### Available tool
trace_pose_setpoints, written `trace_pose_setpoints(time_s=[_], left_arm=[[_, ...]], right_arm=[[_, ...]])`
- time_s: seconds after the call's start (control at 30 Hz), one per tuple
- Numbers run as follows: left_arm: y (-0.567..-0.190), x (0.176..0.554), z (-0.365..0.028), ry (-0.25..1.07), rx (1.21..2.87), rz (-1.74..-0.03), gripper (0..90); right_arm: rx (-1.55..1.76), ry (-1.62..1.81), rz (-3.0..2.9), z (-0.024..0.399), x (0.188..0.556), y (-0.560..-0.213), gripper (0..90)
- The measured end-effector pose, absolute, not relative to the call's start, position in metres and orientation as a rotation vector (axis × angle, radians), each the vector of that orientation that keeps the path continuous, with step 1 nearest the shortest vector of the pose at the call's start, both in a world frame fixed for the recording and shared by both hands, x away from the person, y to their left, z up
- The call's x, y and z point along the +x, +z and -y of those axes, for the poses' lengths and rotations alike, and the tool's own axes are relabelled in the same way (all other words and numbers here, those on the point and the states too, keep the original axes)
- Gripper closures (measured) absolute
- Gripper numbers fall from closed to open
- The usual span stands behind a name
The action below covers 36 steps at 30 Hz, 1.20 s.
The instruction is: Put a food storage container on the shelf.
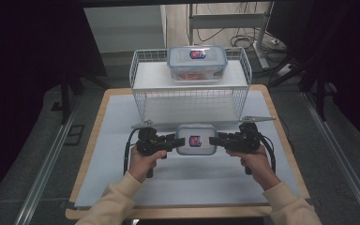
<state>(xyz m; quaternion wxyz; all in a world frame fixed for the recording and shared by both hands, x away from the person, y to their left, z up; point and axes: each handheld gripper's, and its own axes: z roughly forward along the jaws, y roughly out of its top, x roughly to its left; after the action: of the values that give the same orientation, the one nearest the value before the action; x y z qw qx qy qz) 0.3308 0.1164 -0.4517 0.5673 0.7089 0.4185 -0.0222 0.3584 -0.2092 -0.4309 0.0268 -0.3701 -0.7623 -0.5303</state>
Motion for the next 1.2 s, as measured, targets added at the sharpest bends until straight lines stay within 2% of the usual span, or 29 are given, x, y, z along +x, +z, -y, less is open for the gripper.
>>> trace_pose_setpoints(time_s=[1.2], left_arm=[[-0.371,0.378,-0.118,0.042,1.614,-0.927,51.1]], right_arm=[[-1.083,-1.744,2.392,0.208,0.406,-0.349,53.8]])
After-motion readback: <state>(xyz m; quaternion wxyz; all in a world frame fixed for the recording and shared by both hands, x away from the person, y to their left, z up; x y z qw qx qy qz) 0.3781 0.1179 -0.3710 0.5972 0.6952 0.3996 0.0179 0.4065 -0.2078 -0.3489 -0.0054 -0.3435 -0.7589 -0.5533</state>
